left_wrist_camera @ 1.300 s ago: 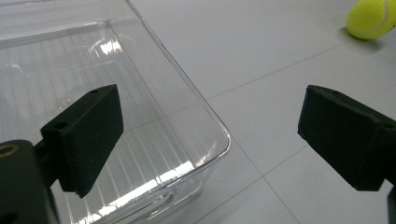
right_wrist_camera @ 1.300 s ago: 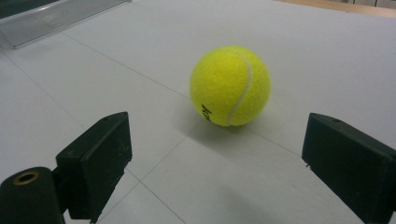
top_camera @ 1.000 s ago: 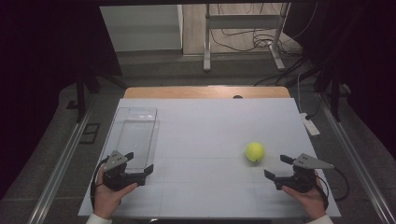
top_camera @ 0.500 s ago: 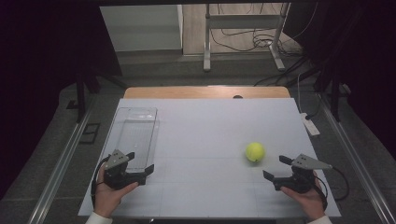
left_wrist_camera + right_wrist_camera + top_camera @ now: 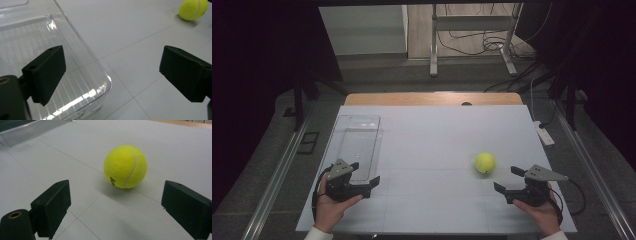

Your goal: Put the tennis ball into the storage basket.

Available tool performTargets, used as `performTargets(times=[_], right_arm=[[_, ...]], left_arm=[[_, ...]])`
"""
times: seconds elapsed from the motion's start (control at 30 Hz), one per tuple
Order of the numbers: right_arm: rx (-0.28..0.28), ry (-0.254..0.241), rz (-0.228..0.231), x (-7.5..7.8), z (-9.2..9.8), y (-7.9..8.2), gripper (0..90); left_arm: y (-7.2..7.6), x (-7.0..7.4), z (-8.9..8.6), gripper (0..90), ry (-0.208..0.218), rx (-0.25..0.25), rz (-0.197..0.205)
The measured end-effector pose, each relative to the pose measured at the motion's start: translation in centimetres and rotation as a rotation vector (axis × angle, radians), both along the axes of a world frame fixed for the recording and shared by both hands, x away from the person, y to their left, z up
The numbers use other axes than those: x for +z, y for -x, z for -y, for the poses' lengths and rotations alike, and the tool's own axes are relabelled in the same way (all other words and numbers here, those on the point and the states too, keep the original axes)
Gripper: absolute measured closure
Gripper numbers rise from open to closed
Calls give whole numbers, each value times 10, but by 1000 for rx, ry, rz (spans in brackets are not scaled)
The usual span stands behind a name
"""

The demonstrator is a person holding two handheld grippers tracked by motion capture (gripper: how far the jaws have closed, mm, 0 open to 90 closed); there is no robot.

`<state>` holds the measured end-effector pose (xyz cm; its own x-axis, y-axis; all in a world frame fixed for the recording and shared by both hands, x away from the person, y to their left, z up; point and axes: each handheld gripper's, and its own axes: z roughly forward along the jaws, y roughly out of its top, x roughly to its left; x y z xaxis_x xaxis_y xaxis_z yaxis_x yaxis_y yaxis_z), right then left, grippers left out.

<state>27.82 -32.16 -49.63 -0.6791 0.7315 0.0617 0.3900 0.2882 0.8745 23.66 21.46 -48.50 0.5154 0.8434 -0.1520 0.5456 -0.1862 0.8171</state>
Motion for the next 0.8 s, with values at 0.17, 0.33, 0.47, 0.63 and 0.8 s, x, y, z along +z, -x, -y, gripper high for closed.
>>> performTargets(times=[0.17,0.33,0.47,0.63,0.8], right_arm=[[2,0,2,0,0,1,95],[3,3,3,0,0,1,95],[6,4,1,0,0,1,95],[6,7,-1,-1,0,1,95],[6,8,-4,-1,0,1,95]], left_arm=[[-2,3,5,84,-14,-18,-14],[-4,7,7,85,-17,-26,-14],[-6,11,11,85,-22,-44,-12],[-9,14,16,87,-30,-63,-5],[-13,19,23,88,-34,-86,0]])
